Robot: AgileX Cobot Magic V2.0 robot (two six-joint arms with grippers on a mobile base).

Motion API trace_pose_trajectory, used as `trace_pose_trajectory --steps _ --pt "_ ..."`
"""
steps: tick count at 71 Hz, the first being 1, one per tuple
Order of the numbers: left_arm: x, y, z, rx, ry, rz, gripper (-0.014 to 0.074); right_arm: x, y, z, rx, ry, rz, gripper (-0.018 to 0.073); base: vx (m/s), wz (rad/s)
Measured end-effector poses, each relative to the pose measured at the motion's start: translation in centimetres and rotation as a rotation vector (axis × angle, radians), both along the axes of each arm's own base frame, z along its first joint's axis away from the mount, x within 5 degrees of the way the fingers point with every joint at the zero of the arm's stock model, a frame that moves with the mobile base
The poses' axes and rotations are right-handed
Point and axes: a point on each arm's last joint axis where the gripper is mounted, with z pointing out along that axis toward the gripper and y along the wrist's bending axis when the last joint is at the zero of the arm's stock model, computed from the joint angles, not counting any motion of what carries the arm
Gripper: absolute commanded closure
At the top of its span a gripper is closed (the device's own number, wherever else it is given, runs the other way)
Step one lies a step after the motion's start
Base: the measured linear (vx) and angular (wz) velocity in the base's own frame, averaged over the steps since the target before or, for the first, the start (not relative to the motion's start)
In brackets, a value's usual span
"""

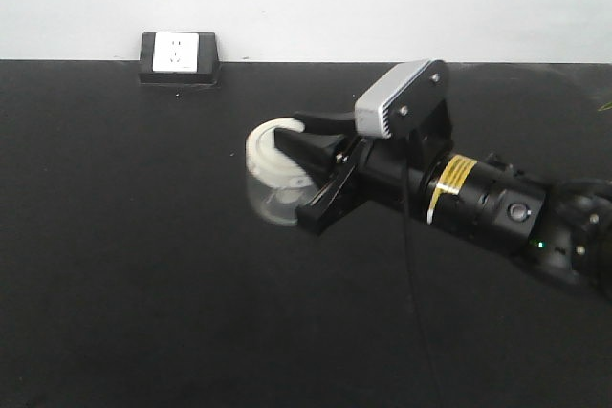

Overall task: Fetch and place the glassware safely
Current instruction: 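Extend the right gripper forward and lower the jar onto the counter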

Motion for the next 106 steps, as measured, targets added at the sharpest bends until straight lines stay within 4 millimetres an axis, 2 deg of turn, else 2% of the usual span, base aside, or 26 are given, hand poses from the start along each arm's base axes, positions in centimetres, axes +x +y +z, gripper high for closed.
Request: trace_pose_trajectory --steps 17,26,36,55,82,93,106 --pt "0.0 0.0 0.0 0.0 0.0 0.0 0.0603 4.6 -3.3 -1.7 0.022 0.003 0.031 0.056 0.0 0.0" --pt "0.0 0.0 0.0 0.0 0.0 0.0 0.0603 6.4 -4.0 -2.3 0.046 -0.018 0.123 0.056 0.0 0.0" --pt "0.0 0.0 0.0 0.0 0.0 0.0 0.0603 7.9 -4.2 -4.3 -0.003 -0.014 0.167 0.056 0.0 0.0" --pt "0.0 0.0 0.0 0.0 0.0 0.0 0.0603 9.1 -3.9 -8.8 -0.096 -0.012 0.192 0.056 0.0 0.0" --pt "0.0 0.0 0.0 0.0 0.0 0.0 0.0603 10.3 -3.7 -14.5 -0.068 0.057 0.174 0.056 0.0 0.0" --pt "0.0 0.0 0.0 0.0 0.0 0.0 0.0603 10.6 -3.8 -16.0 -0.046 0.079 0.146 0.056 0.0 0.0" --pt "0.0 0.0 0.0 0.0 0.0 0.0 0.0603 10.8 -3.8 -16.5 -0.012 0.064 0.139 0.056 0.0 0.0"
